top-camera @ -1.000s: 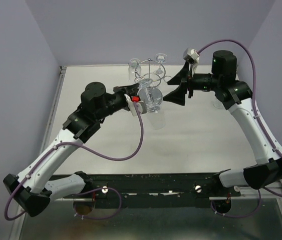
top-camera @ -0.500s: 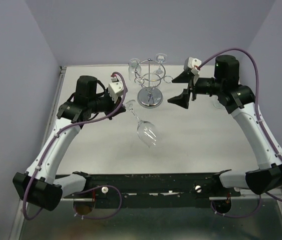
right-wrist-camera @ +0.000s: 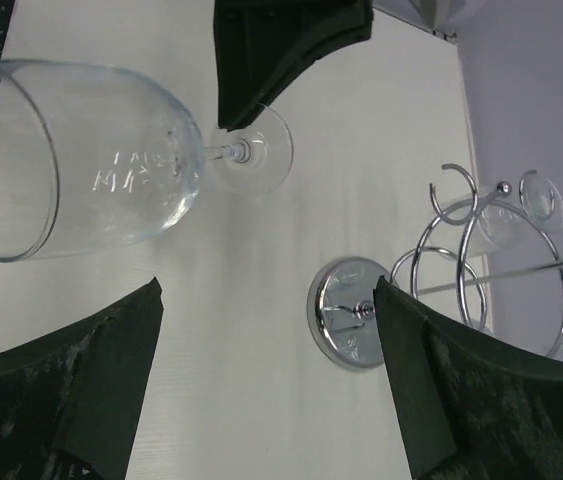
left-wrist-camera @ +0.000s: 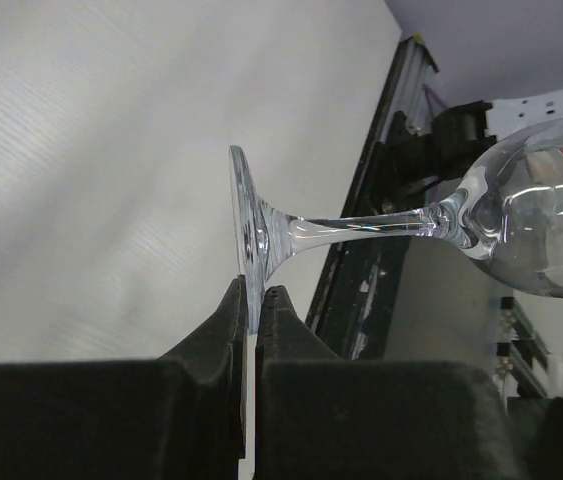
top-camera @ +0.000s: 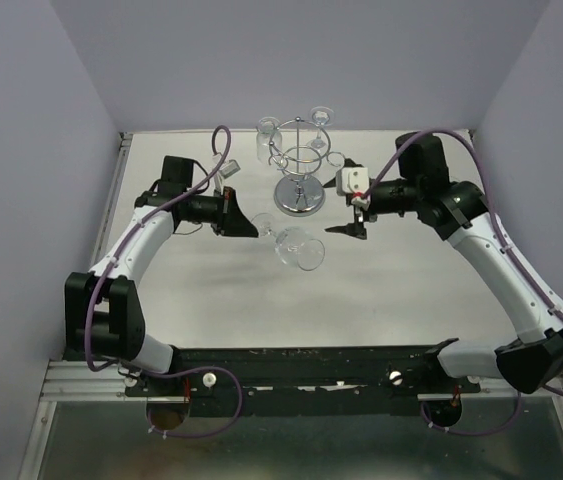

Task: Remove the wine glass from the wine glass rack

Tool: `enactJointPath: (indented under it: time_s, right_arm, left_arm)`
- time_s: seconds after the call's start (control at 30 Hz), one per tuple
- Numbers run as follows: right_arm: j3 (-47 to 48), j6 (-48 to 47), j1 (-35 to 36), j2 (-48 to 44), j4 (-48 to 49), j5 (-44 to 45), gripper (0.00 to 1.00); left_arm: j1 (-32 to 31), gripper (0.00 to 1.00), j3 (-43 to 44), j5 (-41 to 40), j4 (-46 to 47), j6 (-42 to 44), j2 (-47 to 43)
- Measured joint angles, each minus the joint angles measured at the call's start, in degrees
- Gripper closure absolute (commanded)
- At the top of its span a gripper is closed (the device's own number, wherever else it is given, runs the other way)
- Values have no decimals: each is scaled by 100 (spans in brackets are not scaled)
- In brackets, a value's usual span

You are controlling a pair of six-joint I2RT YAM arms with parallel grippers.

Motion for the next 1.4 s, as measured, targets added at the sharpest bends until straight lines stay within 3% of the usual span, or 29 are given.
enactJointPath:
  time_s: [0.23, 0.57, 1.4]
  right_arm:
    - [-330, -977, 385, 101, -295, 219, 7]
    - [-179, -1121, 737, 341, -243, 275, 5]
    - [-177, -702, 857, 544, 638, 286, 0]
  left_arm:
    - [9, 100, -232, 828, 1143, -1178, 356]
    - [31, 100, -223, 887, 1965, -1932, 839]
    - [35, 100, 428, 654, 2103, -1976, 1445]
